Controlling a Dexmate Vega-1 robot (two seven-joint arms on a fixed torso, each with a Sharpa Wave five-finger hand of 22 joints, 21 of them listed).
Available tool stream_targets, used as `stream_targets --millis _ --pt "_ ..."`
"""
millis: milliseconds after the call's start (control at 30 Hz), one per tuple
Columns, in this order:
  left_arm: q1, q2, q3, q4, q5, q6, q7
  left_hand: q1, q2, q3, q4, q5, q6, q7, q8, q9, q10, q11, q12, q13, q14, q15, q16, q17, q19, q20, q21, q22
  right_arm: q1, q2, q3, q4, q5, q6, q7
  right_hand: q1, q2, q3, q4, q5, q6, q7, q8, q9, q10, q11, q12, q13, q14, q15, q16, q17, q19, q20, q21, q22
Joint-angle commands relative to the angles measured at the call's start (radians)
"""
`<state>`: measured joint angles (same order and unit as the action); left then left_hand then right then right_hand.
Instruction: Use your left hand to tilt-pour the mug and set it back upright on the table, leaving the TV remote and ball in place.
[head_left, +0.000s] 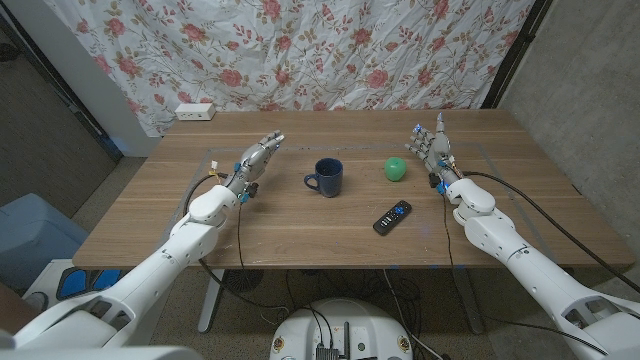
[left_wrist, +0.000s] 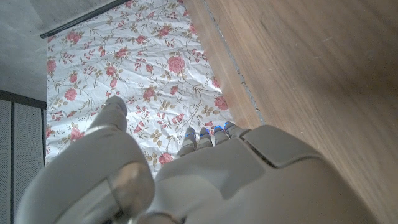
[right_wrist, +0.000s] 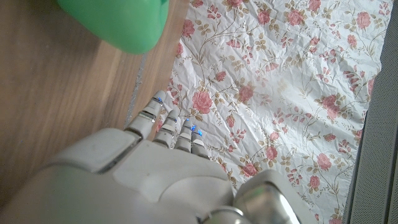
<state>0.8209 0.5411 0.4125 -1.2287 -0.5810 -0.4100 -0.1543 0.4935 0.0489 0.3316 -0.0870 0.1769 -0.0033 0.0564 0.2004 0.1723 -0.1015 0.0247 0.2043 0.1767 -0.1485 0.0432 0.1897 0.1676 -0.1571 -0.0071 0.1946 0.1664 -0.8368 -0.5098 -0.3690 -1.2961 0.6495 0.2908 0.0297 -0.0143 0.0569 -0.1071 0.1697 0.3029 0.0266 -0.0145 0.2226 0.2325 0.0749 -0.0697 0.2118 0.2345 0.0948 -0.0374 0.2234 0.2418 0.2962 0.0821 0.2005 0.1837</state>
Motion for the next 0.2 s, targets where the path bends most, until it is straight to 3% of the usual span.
stream_targets --millis 33,200 --pt "0.015 -0.044 -0.033 0.020 -0.037 0.004 0.074 -0.013 0.008 0.002 0.003 0.003 0.022 0.003 0.005 0.001 0.019 -0.005 0.007 -0.001 0.018 -0.002 0.003 0.001 0.014 0.001 0.006 0.002 0.000 0.000 0.000 0.000 0.000 0.000 0.000 0.006 0.059 -0.005 0.003 0.007 0.007 -0.001 0.000 0.002 0.003 -0.002 0.001 0.002 0.008 -0.004 0.008 0.002 0.002 0.000 0.009 0.002" --pt "0.027 -0.056 -0.046 0.016 -0.049 0.007 0.107 -0.023 0.020 0.004 0.000 0.004 0.048 0.001 0.006 0.001 0.038 -0.011 0.009 -0.001 0.043 -0.005 0.005 0.000 0.035 0.002 0.008 0.002 0.000 0.000 0.000 0.001 0.000 0.000 0.000 0.006 0.059 -0.006 0.003 0.007 0.008 -0.001 0.001 0.002 0.004 -0.003 0.002 0.003 0.006 -0.005 0.008 0.002 0.002 0.000 0.009 0.002"
